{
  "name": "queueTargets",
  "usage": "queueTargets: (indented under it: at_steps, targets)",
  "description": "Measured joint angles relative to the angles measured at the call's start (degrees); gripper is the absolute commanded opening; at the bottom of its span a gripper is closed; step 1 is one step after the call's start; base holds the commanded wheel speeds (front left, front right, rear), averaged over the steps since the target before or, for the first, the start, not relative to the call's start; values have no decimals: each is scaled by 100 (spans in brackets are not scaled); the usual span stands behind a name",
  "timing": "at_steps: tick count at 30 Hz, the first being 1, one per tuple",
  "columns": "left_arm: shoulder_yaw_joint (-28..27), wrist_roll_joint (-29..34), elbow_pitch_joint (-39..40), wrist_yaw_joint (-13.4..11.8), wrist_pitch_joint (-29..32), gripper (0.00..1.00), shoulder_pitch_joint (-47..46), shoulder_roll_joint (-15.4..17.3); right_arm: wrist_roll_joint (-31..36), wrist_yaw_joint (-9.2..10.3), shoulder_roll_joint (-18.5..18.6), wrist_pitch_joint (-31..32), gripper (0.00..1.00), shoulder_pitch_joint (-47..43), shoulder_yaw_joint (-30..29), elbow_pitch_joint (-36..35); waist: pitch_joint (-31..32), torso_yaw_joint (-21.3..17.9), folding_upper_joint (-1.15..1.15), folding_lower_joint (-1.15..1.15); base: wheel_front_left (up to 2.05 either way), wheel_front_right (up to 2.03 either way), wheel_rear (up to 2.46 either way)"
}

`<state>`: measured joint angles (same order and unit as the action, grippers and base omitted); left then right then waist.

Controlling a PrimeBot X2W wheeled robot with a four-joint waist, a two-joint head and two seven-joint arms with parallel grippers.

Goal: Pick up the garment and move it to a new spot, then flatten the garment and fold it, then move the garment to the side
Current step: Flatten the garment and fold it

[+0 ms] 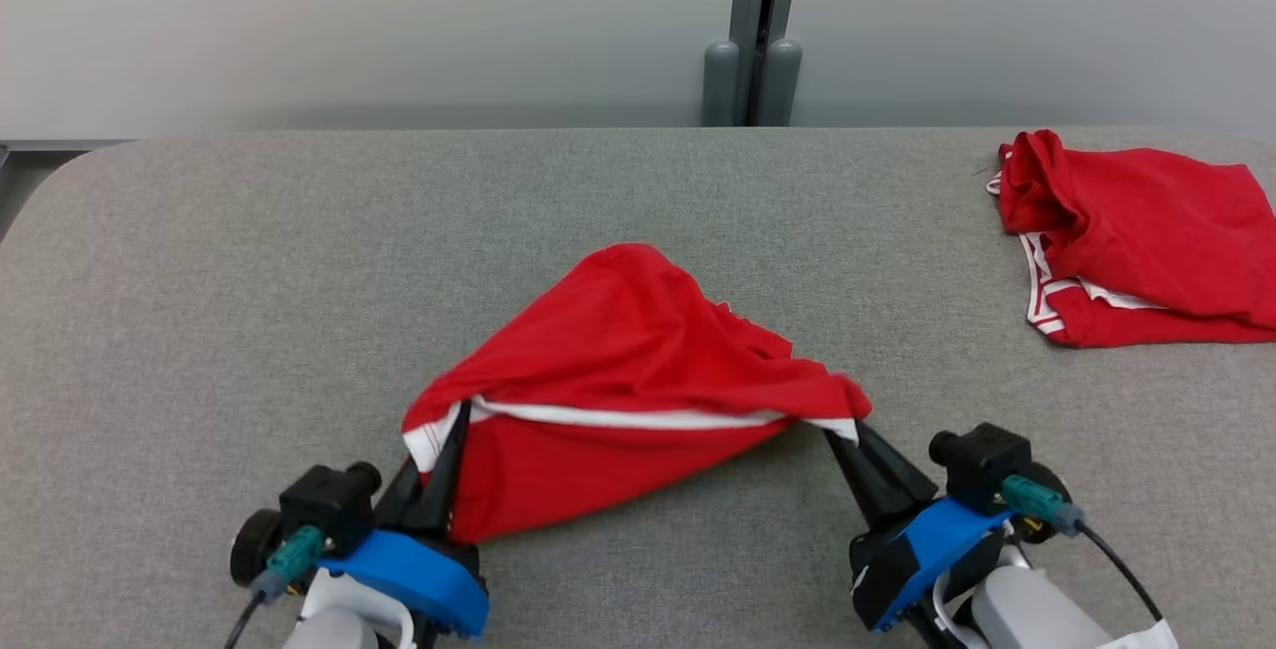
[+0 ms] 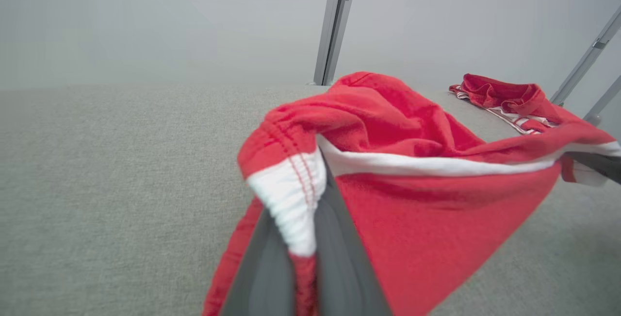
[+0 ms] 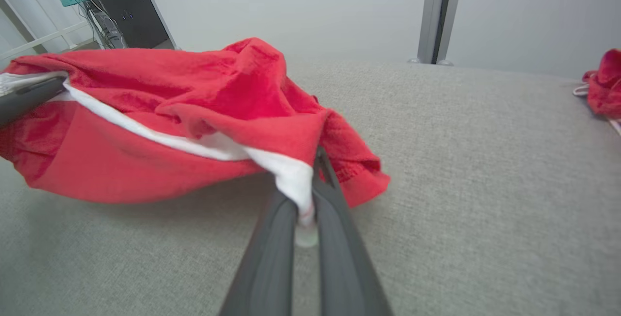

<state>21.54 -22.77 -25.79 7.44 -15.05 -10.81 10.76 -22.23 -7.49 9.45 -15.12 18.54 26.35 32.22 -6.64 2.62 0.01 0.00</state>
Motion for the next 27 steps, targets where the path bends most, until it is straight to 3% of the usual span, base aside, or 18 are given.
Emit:
queueTargets:
  at_steps: [6,11,17,27]
  targets:
    - [-125,-104,380,0,-1,0,-422,44,-60,1,214,0,0,258,83,-548,-70,-66,0,0,0,0,0]
    - [266,-402,326,0,-1,0,-1764,311,-70,0,392,-1,0,1473,198,-614,-395,-150,0,0,0,0,0]
    - [842,-1078,-81,0,19,0,-3731,708,-164,0,401,38,0,3432,323,-27,-992,-292,1,2,0,0,0]
    - [1634,-1989,-757,0,105,0,-6636,837,-422,0,320,89,0,6294,213,1352,-1844,-277,1,2,0,0,0]
